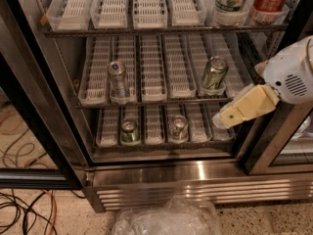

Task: Pick green can from middle shelf of fridge

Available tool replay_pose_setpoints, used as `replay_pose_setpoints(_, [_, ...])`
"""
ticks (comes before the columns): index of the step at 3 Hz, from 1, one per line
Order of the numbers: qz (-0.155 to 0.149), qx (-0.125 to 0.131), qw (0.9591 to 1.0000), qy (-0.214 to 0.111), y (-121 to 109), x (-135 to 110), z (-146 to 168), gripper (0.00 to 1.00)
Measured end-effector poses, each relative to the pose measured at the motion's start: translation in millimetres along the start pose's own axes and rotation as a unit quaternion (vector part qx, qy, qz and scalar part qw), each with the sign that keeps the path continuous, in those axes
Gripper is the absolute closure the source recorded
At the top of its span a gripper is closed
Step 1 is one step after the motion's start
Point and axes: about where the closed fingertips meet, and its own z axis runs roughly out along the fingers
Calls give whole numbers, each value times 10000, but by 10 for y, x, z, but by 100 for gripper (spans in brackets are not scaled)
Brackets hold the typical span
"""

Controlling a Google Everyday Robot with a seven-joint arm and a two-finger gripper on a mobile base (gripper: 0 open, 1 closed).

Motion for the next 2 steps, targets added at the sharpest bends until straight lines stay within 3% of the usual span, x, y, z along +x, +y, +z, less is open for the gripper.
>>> replay_pose_setpoints(1, [517,149,9970,-555,-43,-76,160,0])
replay_pose_setpoints(2, [1026,401,9898,-900,-97,-128,378,0])
